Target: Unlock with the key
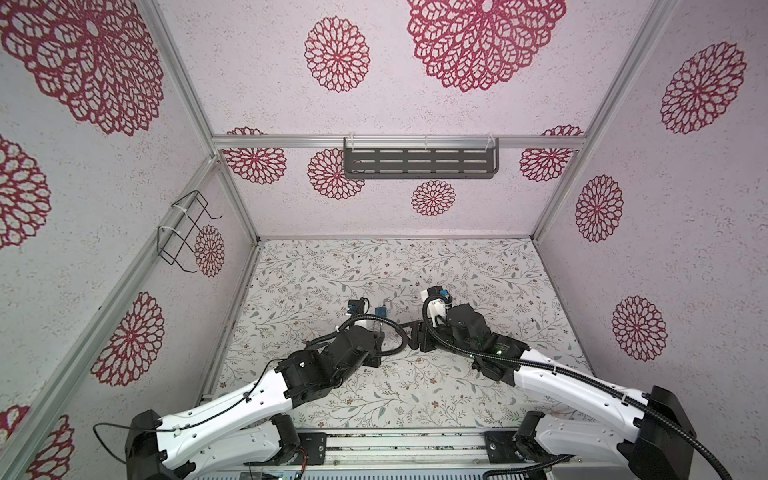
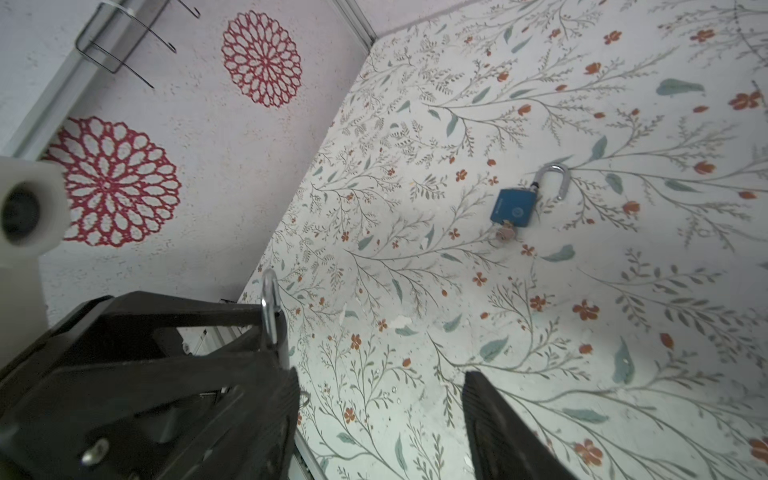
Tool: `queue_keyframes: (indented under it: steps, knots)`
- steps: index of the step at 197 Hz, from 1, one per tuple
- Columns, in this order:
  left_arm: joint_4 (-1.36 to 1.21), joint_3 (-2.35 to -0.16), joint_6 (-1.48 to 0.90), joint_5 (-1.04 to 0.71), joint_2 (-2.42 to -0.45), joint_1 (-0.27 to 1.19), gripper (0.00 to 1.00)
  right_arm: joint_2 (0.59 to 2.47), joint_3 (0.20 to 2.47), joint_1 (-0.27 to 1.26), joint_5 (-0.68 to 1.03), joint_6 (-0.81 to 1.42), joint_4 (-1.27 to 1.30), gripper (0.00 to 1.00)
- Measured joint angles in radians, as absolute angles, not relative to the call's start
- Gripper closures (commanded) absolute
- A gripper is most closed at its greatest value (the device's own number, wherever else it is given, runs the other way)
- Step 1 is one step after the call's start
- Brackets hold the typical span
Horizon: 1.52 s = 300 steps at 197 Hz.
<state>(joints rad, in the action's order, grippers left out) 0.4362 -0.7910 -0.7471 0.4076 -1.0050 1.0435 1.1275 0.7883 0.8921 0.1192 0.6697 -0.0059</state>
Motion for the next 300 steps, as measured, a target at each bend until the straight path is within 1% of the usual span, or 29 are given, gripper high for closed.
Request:
queue_keyframes:
  steps: [35,60,115,135,300]
  knots:
    - [0.324,-0.724,-0.64,0.398,-1.036,1.073,1.0,1.113,0.888,0.884,0.128,0.596,-0.186,0.31]
    - [0.253,-0.683,-0.587,0.387,-1.036,1.079,1.0,1.121,0.957,0.877,0.136,0.552,-0.261,0.3]
    - [0.141,-0.668,-0.517,0.351,-1.05,1.084,1.0,1.287,1.139,0.867,0.136,0.452,-0.422,0.26]
    - [0.125,-0.666,-0.509,0.35,-1.062,1.084,1.0,1.319,1.173,0.866,0.128,0.426,-0.467,0.25]
    - [0.115,-0.64,-0.5,0.353,-1.047,1.085,1.0,1.447,1.312,0.839,0.032,0.328,-0.631,0.22]
